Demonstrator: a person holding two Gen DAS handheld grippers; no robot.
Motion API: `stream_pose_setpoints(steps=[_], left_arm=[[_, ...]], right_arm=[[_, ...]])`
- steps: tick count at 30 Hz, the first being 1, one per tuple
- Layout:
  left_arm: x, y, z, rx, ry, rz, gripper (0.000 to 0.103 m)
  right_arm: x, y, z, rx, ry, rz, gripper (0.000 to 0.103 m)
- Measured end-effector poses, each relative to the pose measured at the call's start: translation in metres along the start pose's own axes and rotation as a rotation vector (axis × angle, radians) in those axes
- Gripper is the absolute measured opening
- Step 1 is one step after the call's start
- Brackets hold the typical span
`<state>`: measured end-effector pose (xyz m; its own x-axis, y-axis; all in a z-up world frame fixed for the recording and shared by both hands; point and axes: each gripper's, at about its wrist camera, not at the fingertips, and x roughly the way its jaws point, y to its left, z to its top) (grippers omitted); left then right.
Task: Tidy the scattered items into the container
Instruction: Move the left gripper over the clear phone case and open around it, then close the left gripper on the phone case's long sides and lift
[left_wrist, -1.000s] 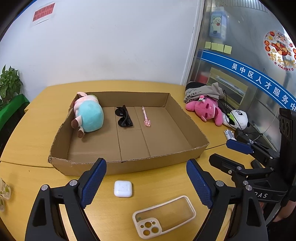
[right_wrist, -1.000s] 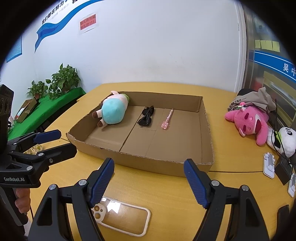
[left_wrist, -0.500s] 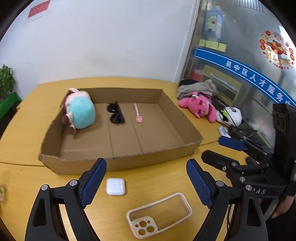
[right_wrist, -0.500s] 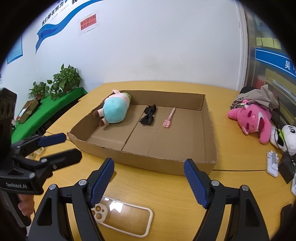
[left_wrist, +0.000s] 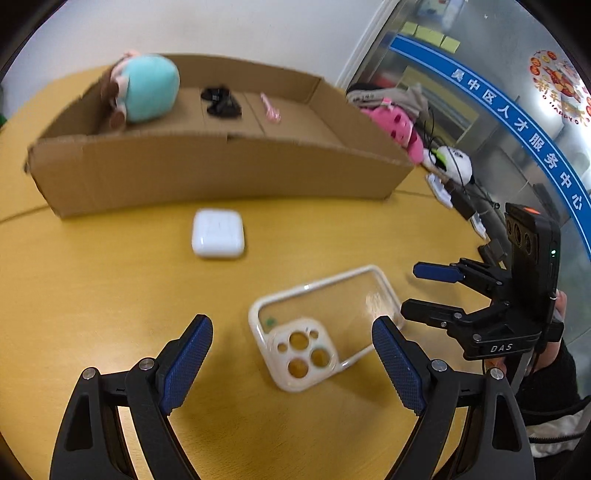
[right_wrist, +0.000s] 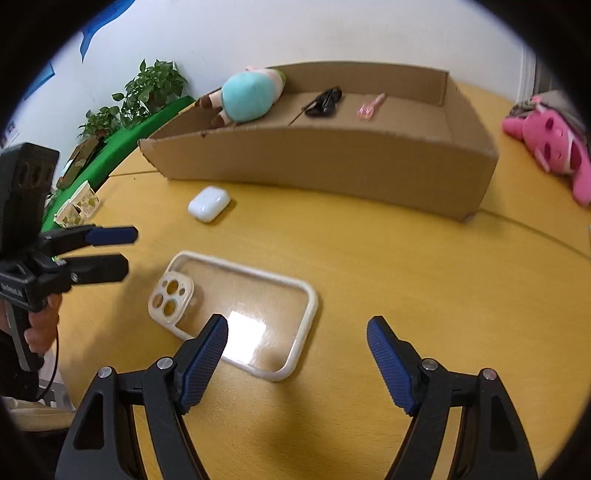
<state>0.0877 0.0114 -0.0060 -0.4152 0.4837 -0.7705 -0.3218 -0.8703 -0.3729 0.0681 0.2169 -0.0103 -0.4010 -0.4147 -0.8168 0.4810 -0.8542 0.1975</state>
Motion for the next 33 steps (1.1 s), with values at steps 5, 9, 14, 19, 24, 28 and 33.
stream_pose_setpoints(steps=[5, 9, 14, 19, 24, 28, 33], left_arm=[[0.011, -0.003, -0.002, 0.073, 0.033, -0.071, 0.091], [0.014, -0.013, 0.002, 0.255, 0.049, -0.104, 0.091], [0.031, -0.023, 0.006, 0.464, 0.118, -0.134, 0.099], [0.046, -0.026, 0.000, 0.595, 0.196, -0.121, 0.100], [0.043, -0.027, 0.001, 0.657, 0.197, -0.129, 0.095], [0.039, -0.025, 0.001, 0.682, 0.190, -0.124, 0.089], [0.037, -0.024, 0.005, 0.701, 0.190, -0.135, 0.086]], right_arm=[[0.009, 0.019, -0.006, -0.138, 0.028, 0.068, 0.077], [0.008, 0.039, -0.009, -0.349, 0.036, 0.117, 0.078], [0.014, 0.049, -0.002, -0.606, 0.071, 0.155, 0.077], [0.027, 0.039, 0.017, -0.716, 0.124, 0.174, 0.078], [0.037, 0.030, 0.028, -0.720, 0.192, 0.261, 0.080], [0.036, 0.031, 0.026, -0.753, 0.234, 0.320, 0.082], [0.037, 0.035, 0.021, -0.824, 0.255, 0.320, 0.084]])
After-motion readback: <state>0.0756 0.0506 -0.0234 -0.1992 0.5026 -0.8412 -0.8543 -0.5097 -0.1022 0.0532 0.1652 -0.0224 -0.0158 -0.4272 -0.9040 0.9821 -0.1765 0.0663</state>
